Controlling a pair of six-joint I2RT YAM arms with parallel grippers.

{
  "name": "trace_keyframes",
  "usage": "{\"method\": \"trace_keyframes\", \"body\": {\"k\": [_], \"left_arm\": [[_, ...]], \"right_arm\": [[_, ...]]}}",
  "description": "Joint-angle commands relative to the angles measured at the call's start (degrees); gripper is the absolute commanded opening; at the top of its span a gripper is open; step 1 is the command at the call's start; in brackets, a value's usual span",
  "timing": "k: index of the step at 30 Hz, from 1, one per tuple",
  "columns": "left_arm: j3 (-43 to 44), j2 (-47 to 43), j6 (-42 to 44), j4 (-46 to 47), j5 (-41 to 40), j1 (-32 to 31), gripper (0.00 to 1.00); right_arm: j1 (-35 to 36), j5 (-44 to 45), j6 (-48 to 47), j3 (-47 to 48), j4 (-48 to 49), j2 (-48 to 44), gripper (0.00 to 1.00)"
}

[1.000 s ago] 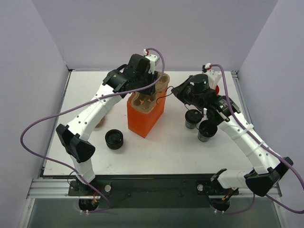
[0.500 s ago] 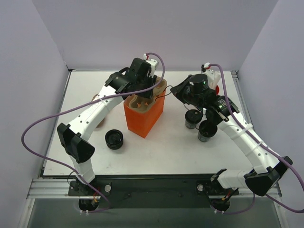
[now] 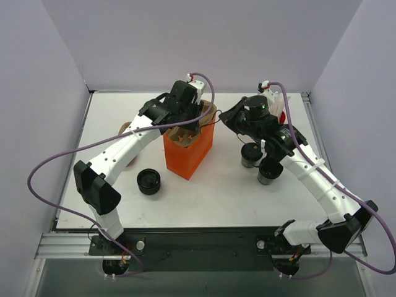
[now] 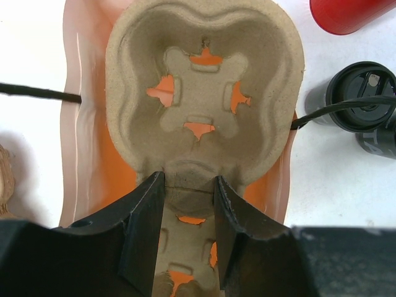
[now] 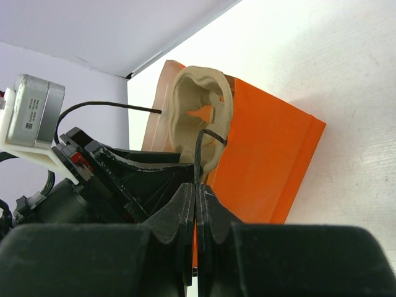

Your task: Pack the takeout coffee

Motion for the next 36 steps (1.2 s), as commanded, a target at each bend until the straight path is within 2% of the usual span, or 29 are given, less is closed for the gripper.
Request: {"method": "trace_keyframes", "body": {"k": [1,17,27,36], "left_arm": [[-2.2,-2.3,0.1,-3.4,-2.7,-0.3,0.12],[-3.1,-3.6,-1.0,-7.5,-7.2,0.0,0.11],[-2.8,-1.4,-1.4,-6.6,-4.1,-0.1,0.11],[-8.0,-4.3,-3.5,-6.9,-3.9,-0.2,0.11]], "right_arm": [[0.2,0.2,-0.9,-0.9,1.3,-0.4,0.0],[0.3,2.2,-2.0,-1.1,0.7,-1.0,0.0],[0.6,0.6,-2.1,-0.1,1.4,0.3,0.0],[0.7,1.7,-2.3,-0.3,1.3,0.8,0.0]]}}
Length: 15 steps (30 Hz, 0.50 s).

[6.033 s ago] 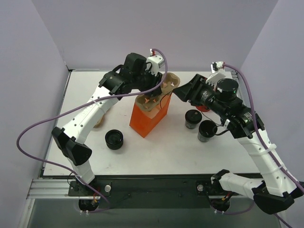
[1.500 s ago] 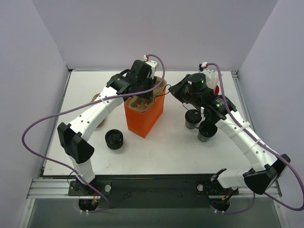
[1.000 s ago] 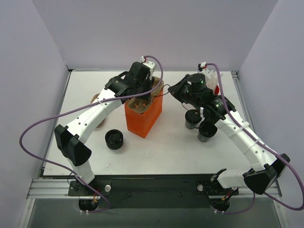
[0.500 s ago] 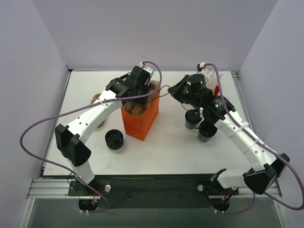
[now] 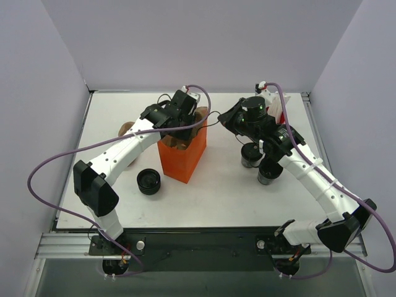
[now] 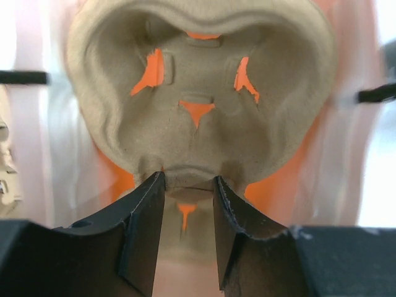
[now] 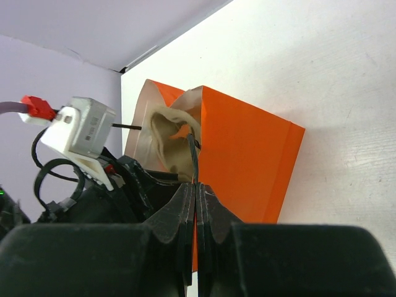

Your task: Pack the takeout coffee

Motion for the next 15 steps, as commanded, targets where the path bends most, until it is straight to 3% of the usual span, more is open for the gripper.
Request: {"method": "trace_keyframes", "body": {"k": [1,15], "left_arm": [[-2.0,-2.4,-1.6,-2.1,1.1,-0.2,0.11],[-3.4,-1.1,-1.8,-2.8,0.6,0.0,0.11]], "right_arm": [[0.3,1.7,-0.7,0.2,1.0,0.4,0.0],[0.8,2.3,-1.0,0.5,1.2,0.7,0.0]]}}
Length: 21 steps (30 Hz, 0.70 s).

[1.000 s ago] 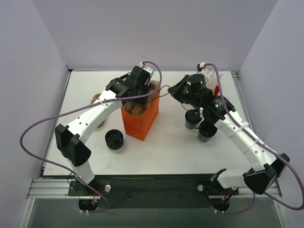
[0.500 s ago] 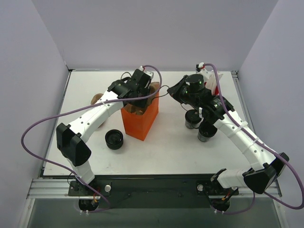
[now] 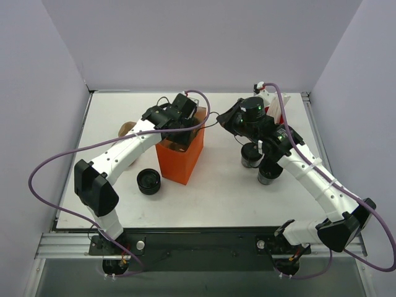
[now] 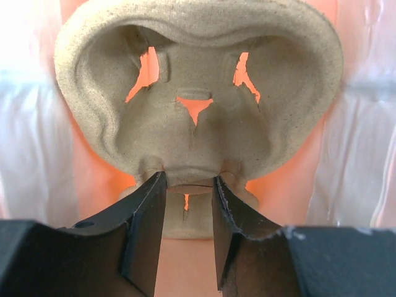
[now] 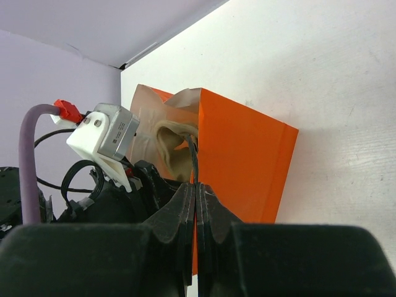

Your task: Pack the takeout coffee

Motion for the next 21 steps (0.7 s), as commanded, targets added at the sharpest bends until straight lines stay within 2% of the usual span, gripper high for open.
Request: {"method": "trace_keyframes", "body": {"k": [1,2,6,12,13,17,21], "left_arm": [[-0.2,-0.2,-0.1,-0.2,-0.8,0.1,0.11],[0.1,0.2,0.2,-0.3,-1.0,0.2,0.12],[0.9,2.5,0.5,0.8,-1.5,0.6,0.25],[2.9,4.1,0.9,1.5,-2.4,1.3,0.35],[3.1,4.1,1.0,1.5,-2.5,1.3,0.41],[4.2,4.0,1.2,2.0,-2.9,1.3,0.53],[7.2,4.3,1.1,1.8,-4.2,1.3,0.58]], "right_arm": [[0.6,2.3,-0.8,0.4,1.3,0.5,0.0],[0.6,2.1,-0.9,0.4,1.6,0.6,0.0],[1.0,0.9,-1.2,0.2,2.1,1.4,0.0],[1.4,1.3,-1.7,-0.5,2.4,1.1,0.0],[1.4,1.2,-1.9,-0.5,2.4,1.1,0.0],[1.4,1.0,-1.9,-1.2,2.7,1.1,0.0],[1.4,1.1,-1.9,-2.4,3.2,0.8,0.0]]}}
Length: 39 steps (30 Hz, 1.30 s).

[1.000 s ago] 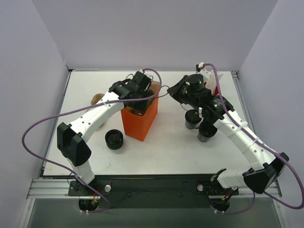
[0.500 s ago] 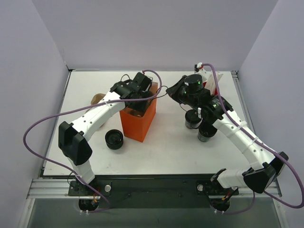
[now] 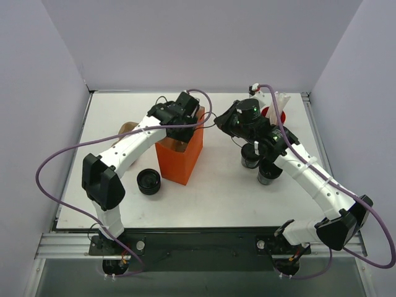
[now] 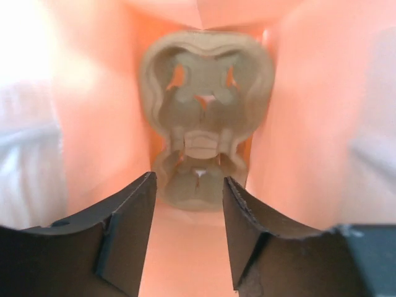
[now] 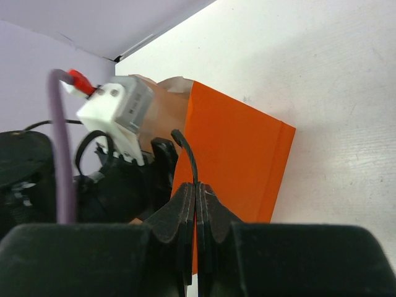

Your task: Pack the takeout coffee

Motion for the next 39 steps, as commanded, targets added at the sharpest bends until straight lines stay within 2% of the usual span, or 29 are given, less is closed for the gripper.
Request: {"method": "trace_keyframes", "body": {"k": [1,8,16,24,27,30,31,35,37,39], "left_arm": [[6.2,-0.5,-0.1,1.8,-2.5,0.1,0.59],[2.2,-0.9,-1.0,7.2,-0.7,0.1,0.59],[-7.8,-1.6,-0.4,18.9,0.8,0.3,0.43],[-14.9,-1.1,-0.4,24.9,1.1,0.4,0.42],[-12.6,-1.6,-0.4,23.3,1.7,0.4,0.43],[-4.8,-1.6,-1.2,17.4,1.7,0.5,0.45],[-0.2,-1.6,-1.6,14.1,1.8,0.6,0.47],[7.5,-1.8,-5.6,7.7,3.0,0.6,0.52],[9.1,-2.4,-7.9,5.4,4.0,0.5,0.53],[10.1,-3.5,-8.7,4.9,5.2,0.6,0.54]], "right_arm": [[0.4,1.1,-0.7,-1.3,1.7,-0.1,0.0],[0.6,1.2,-1.2,-1.6,1.9,-0.1,0.0],[0.5,0.7,-1.6,-3.2,3.2,-0.2,0.0],[0.5,1.5,-2.2,-5.0,4.0,-0.7,0.0],[0.5,2.0,-1.3,-5.9,4.6,-1.2,0.0],[0.5,2.6,-0.7,-5.6,4.8,-1.3,0.0],[0.5,2.7,-0.7,-4.9,4.7,-1.3,0.04],[0.5,3.0,-3.5,-2.1,4.1,-1.0,0.14],[0.6,3.1,-6.8,-0.4,3.6,-1.0,0.22],[0.3,2.9,-11.6,1.5,3.2,-1.4,0.25]]}}
